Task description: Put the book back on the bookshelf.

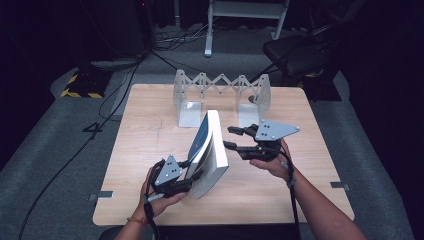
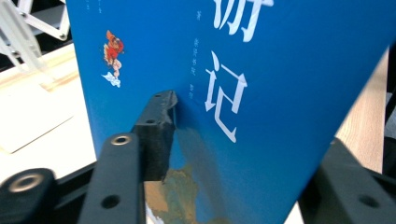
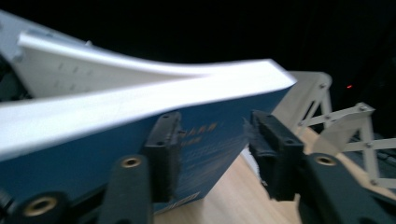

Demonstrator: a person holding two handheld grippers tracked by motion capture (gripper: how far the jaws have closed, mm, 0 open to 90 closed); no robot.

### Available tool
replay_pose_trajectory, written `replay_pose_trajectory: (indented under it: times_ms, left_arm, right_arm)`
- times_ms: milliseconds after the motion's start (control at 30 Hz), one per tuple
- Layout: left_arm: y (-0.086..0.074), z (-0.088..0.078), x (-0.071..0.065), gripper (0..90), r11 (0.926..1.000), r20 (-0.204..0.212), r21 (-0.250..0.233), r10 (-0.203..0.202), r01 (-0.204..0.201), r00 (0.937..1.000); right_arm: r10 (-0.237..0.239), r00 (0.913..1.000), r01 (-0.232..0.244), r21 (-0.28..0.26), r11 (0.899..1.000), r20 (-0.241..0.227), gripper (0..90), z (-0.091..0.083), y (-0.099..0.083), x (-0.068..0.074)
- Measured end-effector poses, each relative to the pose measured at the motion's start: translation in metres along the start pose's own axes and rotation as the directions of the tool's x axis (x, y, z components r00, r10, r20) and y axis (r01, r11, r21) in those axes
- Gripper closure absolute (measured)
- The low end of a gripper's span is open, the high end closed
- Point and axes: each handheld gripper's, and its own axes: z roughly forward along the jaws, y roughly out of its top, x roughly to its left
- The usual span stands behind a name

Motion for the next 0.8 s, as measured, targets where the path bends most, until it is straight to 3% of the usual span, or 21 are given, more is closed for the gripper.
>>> replay_pose_trajectory:
  times_ms: [100, 133, 300, 500, 667, 800]
  left_arm:
    - [-0.001, -0.003, 0.003, 59.8, 1.0000, -0.003, -0.005, -0.008, 0.008, 1.0000]
    - [-0.002, -0.004, 0.005, 58.7, 0.9999, -0.005, -0.006, -0.009, 0.009, 0.9999]
    - [-0.003, -0.009, 0.007, 46.6, 0.9998, 0.008, -0.015, -0.015, 0.015, 0.9998]
    - [-0.004, -0.012, 0.005, 30.3, 0.9996, 0.041, 0.017, -0.021, 0.021, 0.9989]
    - [-0.006, -0.014, -0.004, 27.0, 0.9987, 0.062, 0.044, -0.026, 0.023, 0.9977]
    - [-0.004, -0.015, -0.010, 27.0, 0.9979, 0.035, 0.061, -0.024, 0.022, 0.9991]
  right_arm:
    - [-0.026, 0.9997, 0.026, 0.036, 0.999, -0.006, 51.2, 0.008, -0.002, 0.006]
    - [-0.031, 0.9992, 0.032, 0.056, 0.998, -0.024, 50.5, 0.017, -0.005, 0.013]
    - [-0.017, 0.9986, 0.020, 0.063, 0.998, -0.050, 49.8, 0.029, -0.012, 0.020]
    - [-0.010, 0.9981, 0.014, 0.067, 0.998, -0.060, 49.7, 0.031, -0.017, 0.023]
    - [-0.008, 0.9981, 0.012, 0.069, 0.998, -0.062, 49.8, 0.030, -0.018, 0.024]
    - [-0.007, 0.9980, 0.012, 0.072, 0.997, -0.062, 49.8, 0.030, -0.018, 0.024]
